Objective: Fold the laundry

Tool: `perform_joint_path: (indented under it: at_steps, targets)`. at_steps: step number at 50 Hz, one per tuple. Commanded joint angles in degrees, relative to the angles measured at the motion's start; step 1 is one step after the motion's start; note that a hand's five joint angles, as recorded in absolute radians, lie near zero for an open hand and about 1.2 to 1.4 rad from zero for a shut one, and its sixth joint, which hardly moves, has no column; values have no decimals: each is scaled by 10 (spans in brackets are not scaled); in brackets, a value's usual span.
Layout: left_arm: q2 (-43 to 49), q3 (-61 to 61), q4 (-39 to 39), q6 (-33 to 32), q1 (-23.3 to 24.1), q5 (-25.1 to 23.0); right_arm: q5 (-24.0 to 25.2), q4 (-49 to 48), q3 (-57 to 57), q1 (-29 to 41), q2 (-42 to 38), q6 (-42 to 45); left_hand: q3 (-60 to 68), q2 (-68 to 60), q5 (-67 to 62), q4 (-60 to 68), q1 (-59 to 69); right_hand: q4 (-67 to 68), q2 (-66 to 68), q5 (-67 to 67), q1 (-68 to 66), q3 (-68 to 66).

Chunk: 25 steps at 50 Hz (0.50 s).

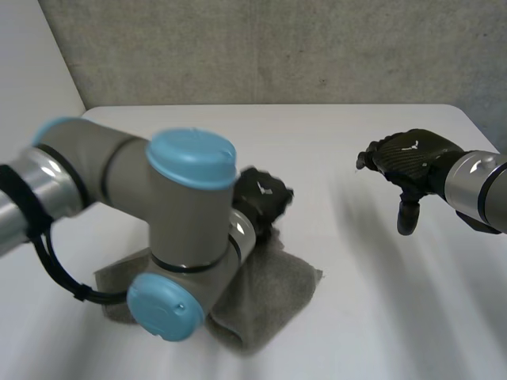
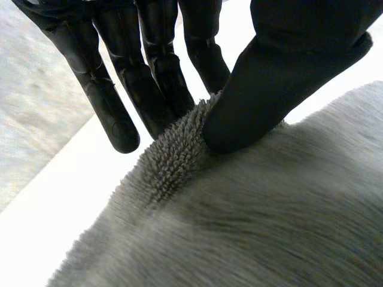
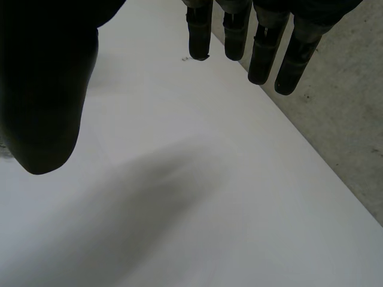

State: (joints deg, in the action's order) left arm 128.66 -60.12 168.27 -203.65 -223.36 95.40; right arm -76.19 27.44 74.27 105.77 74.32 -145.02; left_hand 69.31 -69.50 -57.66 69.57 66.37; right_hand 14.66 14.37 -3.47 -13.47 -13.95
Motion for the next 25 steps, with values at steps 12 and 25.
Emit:
perform_joint_path:
  at_steps: [12, 25]
  targets:
    - [-230, -103, 1, -26, -94, 54, 51, -18, 0, 8, -45, -105, 107, -105, -123, 104, 136, -47, -44, 35, 35, 40]
    - [-370, -217, 7, -11, -161, 49, 126, -56, 5, 71, -142, -269, 107, -105, -123, 104, 136, -47, -44, 35, 35, 40]
